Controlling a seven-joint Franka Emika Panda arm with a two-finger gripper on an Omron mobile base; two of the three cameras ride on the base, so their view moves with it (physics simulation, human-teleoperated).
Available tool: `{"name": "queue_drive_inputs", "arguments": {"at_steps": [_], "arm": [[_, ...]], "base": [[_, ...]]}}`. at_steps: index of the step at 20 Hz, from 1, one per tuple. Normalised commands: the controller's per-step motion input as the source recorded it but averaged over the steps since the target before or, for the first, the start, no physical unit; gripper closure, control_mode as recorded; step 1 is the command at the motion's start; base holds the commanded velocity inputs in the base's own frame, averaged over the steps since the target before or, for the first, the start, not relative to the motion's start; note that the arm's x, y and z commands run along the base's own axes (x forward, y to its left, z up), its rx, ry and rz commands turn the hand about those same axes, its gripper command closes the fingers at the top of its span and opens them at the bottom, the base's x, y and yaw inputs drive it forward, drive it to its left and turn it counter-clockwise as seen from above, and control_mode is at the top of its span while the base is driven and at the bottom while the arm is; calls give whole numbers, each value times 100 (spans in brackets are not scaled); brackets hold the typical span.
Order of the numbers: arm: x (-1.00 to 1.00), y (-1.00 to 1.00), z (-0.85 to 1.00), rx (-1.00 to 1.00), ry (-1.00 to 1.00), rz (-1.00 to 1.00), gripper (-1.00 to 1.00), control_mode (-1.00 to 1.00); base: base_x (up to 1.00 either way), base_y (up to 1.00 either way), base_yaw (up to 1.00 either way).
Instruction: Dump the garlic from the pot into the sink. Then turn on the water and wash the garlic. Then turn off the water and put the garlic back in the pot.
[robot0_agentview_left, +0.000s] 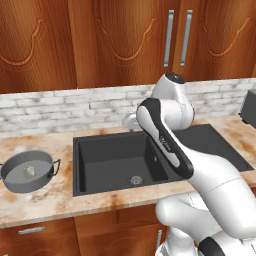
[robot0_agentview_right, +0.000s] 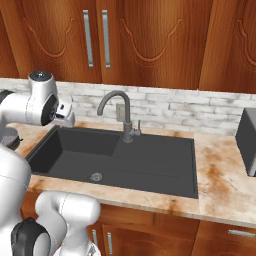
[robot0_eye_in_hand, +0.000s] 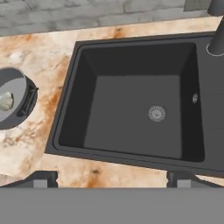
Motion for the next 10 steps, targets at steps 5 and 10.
{"name": "queue_drive_inputs", "arguments": {"at_steps": [5,10], "arm": [[0,53,-28,0,5,0,-100,-100],[-2,43,-23,7,1,-1,-100,-100]], "base": [[0,0,0],[0,0,0]]}}
